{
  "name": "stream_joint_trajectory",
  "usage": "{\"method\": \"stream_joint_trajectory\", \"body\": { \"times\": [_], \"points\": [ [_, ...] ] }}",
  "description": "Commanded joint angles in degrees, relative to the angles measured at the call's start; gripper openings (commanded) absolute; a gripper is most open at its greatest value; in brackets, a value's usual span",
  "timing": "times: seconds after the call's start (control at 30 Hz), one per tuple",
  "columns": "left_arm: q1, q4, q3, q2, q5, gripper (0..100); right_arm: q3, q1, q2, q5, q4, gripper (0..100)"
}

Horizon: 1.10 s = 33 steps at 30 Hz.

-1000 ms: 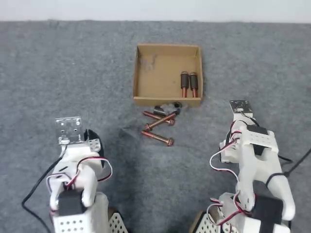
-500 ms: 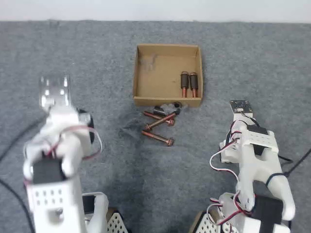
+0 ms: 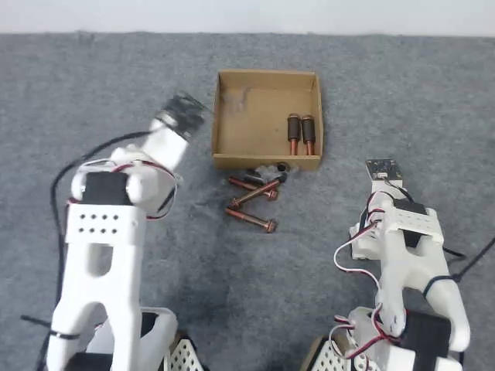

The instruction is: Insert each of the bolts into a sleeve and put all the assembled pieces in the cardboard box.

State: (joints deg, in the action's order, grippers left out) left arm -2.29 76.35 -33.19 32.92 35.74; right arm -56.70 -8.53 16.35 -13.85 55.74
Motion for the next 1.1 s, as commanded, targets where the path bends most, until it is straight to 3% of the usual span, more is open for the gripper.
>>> {"method": "stream_joint_trajectory", "body": {
  "times": [0.0,0.1,0.3,0.53,1.07],
  "points": [
    [4.66,0.44,-1.63,0.53,10.73,1,0.00,-1.19,1.19,-0.62,0.48,0.7],
    [9.41,0.35,-6.02,0.44,17.14,5,0.00,-1.19,1.19,-0.70,0.48,0.7],
    [17.49,-0.53,-8.40,0.09,17.76,20,0.00,-1.19,1.19,-0.70,0.40,0.7],
    [21.45,-6.42,-6.46,-9.41,18.81,18,0.00,-1.19,1.19,-0.70,0.31,0.7],
    [27.34,-10.55,3.21,-30.51,18.99,18,0.00,-1.19,1.54,-0.79,0.04,0.7]
  ]
}}
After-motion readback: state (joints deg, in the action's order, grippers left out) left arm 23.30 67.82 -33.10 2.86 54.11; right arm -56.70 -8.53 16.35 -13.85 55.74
